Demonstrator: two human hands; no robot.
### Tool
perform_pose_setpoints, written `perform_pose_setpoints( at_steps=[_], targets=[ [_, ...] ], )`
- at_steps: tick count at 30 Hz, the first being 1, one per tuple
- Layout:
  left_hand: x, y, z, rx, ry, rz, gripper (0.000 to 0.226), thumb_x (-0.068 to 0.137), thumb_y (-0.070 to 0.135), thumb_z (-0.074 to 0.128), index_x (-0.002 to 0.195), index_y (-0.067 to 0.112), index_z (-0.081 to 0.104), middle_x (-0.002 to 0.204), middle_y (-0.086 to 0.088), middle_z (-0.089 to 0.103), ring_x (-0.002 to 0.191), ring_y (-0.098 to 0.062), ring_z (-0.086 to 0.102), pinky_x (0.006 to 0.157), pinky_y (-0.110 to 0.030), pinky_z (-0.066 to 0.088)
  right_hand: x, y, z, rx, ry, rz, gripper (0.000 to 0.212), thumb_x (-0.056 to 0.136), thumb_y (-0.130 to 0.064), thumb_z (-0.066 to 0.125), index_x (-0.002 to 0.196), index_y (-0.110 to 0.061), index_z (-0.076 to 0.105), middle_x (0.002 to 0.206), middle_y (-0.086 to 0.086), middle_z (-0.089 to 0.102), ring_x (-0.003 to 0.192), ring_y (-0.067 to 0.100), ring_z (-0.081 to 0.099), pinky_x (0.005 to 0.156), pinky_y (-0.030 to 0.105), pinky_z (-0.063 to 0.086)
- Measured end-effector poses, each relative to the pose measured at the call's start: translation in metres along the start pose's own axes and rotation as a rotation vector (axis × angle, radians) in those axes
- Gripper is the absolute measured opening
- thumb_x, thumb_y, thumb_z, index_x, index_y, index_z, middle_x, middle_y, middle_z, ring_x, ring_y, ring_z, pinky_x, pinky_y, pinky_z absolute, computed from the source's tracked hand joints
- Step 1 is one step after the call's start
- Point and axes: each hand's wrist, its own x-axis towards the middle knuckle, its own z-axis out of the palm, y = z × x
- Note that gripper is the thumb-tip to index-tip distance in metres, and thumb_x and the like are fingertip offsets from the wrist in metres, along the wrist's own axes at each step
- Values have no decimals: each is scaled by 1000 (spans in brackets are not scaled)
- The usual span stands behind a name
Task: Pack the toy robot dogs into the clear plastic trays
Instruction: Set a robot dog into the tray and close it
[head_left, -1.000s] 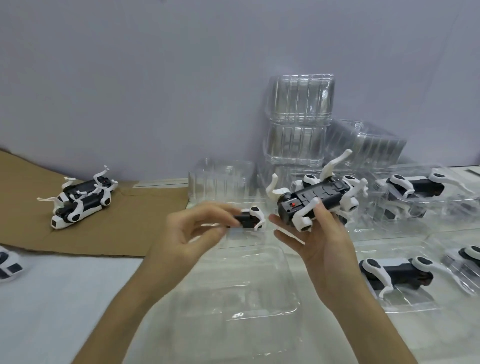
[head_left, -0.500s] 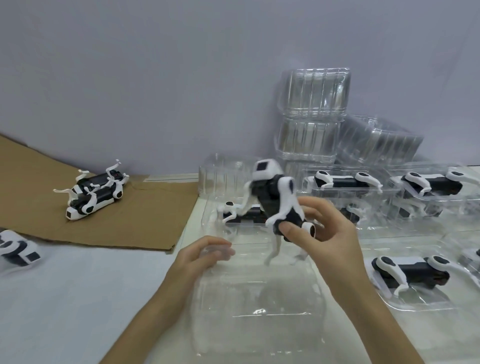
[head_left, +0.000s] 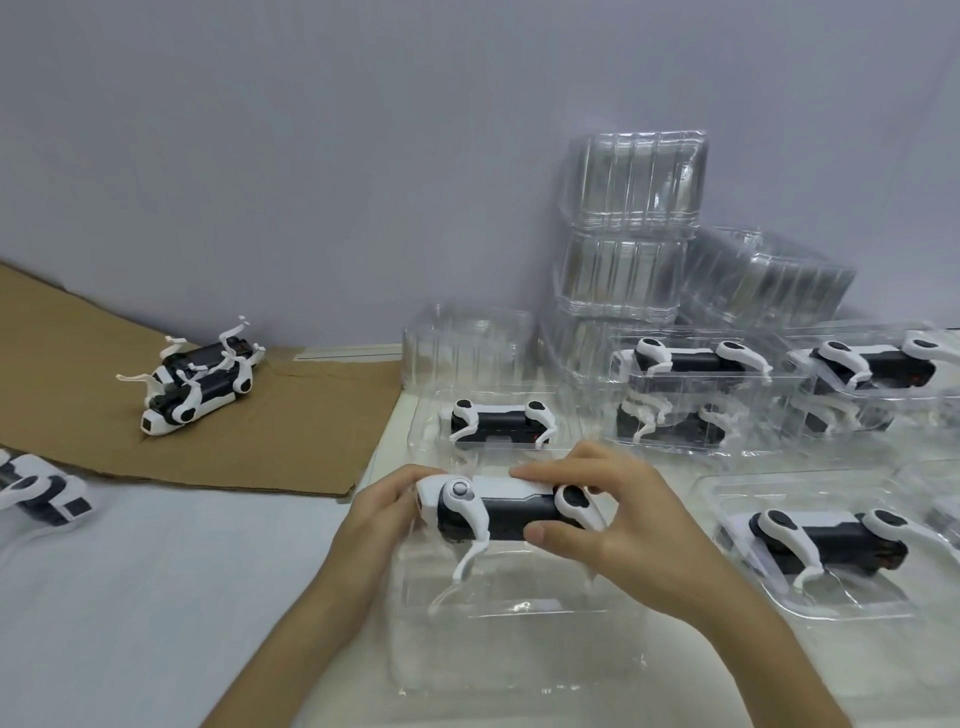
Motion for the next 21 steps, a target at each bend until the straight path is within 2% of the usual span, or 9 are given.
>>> perform_pose_setpoints(
  at_steps=[3, 5, 7, 9, 11, 13, 17, 20, 21],
  targets=[
    [-8, 0, -1, 58, 2, 23, 26, 85, 40, 59, 101, 28, 75, 107, 4, 76, 108, -8, 66, 93, -30, 44, 0, 4, -3, -58, -64, 37, 38, 77, -30, 86, 106, -50, 73, 93, -19, 52, 98, 6, 55, 89, 16, 40],
    [-8, 5, 1, 93, -8, 3, 19, 90, 38, 58, 98, 33, 75, 109, 5, 76, 111, -2, 65, 91, -25, 41, 1, 6, -2, -103, -108, 74, 36, 79, -35, 84, 109, -52, 72, 95, -21, 52, 105, 11, 53, 97, 28, 41],
    [-9, 7, 3, 114, 10, 1, 16, 99, 30, 58, 97, 33, 74, 108, 7, 76, 110, 0, 64, 89, -23, 40, 0, 8, -1, -126, -112, 80, 37, 78, -37, 84, 110, -52, 71, 98, -22, 54, 109, 13, 53, 100, 32, 40],
    [-11, 7, 3, 163, 58, -9, 21, 102, 31, 55, 95, 29, 74, 104, 10, 75, 108, -5, 64, 89, -26, 43, 1, 8, 1, -130, -26, 52, 41, 75, -34, 87, 109, -50, 71, 99, -22, 59, 107, 5, 55, 98, 26, 39],
    [-12, 8, 0, 279, 146, -46, 35, 94, 57, 51, 92, 29, 71, 94, 10, 70, 100, -16, 63, 90, -35, 44, 2, 10, 6, -116, 149, 34, 49, 68, -30, 91, 110, -46, 71, 99, -23, 62, 104, -2, 56, 89, 13, 37],
    [-14, 12, -5, 473, 197, -130, 60, 77, 80, 36, 91, 31, 68, 88, 10, 67, 93, -15, 62, 90, -36, 44, 4, 11, 10, -98, 268, 61, 52, 68, -37, 90, 112, -47, 66, 105, -26, 58, 104, -8, 53, 84, 7, 37],
    [-14, 19, -14, 553, 154, -285, 104, 56, 98, 25, 105, 16, 65, 75, 6, 57, 69, -11, 55, 77, -35, 42, 9, 14, 4, 6, 309, 226, 41, 83, -61, 64, 119, -43, 58, 115, -23, 55, 104, -6, 55, 78, 15, 41],
    [-15, 20, -12, 616, 74, -331, 98, 54, 100, 25, 101, 26, 69, 97, 4, 71, 94, -12, 64, 97, -36, 46, 9, 18, -7, -19, 217, 380, 49, 85, -71, 49, 117, -35, 60, 110, -17, 60, 95, -4, 57, 71, 17, 40],
    [-16, 19, -12, 617, 49, -340, 100, 57, 99, 27, 104, 22, 69, 104, -1, 71, 100, -16, 64, 102, -37, 44, 7, 19, -8, -68, 165, 430, 52, 83, -74, 46, 114, -34, 61, 104, -17, 60, 91, -4, 57, 68, 18, 40]
  ],
)
